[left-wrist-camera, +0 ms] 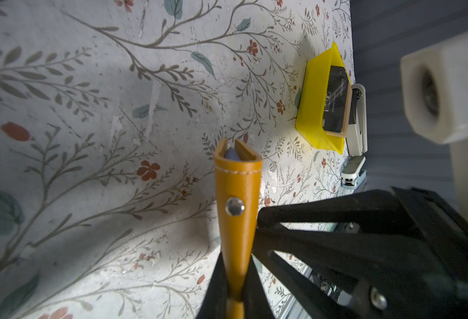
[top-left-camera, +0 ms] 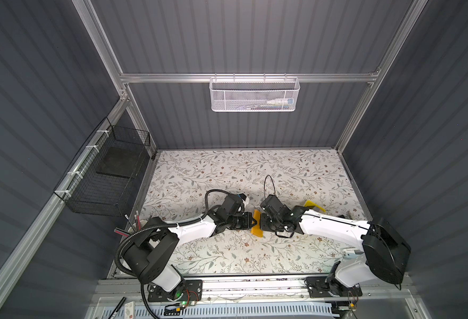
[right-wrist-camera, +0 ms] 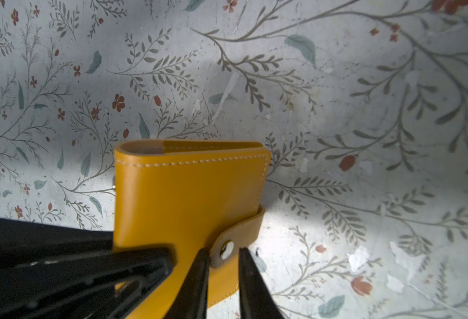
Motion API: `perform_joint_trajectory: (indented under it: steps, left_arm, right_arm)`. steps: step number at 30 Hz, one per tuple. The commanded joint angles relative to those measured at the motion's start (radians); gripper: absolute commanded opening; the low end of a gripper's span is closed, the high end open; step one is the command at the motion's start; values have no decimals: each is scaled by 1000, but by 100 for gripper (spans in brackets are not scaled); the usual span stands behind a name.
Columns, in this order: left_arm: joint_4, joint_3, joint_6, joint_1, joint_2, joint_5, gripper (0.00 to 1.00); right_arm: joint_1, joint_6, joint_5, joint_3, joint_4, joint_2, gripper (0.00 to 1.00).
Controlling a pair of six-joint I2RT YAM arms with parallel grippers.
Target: Put the credit cards into the card holder
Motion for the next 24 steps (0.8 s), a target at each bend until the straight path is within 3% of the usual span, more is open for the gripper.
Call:
perform_joint_trajectory:
  steps: [1,7,17,24]
  left_arm:
    - [-28,30,30,-5,-16,-6,6]
    - [-36,35,36,-7,-13,-10,6]
    - [-40,42,37,-10,-7,-9,6]
    - [-46,41,41,-11,-14,-17,6]
  right_arm:
    - [3,-1,80,23,-85,19,18]
    - [15,7,138,64,-153,35,15]
    - [17,-19,53,48,-53,41,18]
    - [19,-18,75,43,-67,31,16]
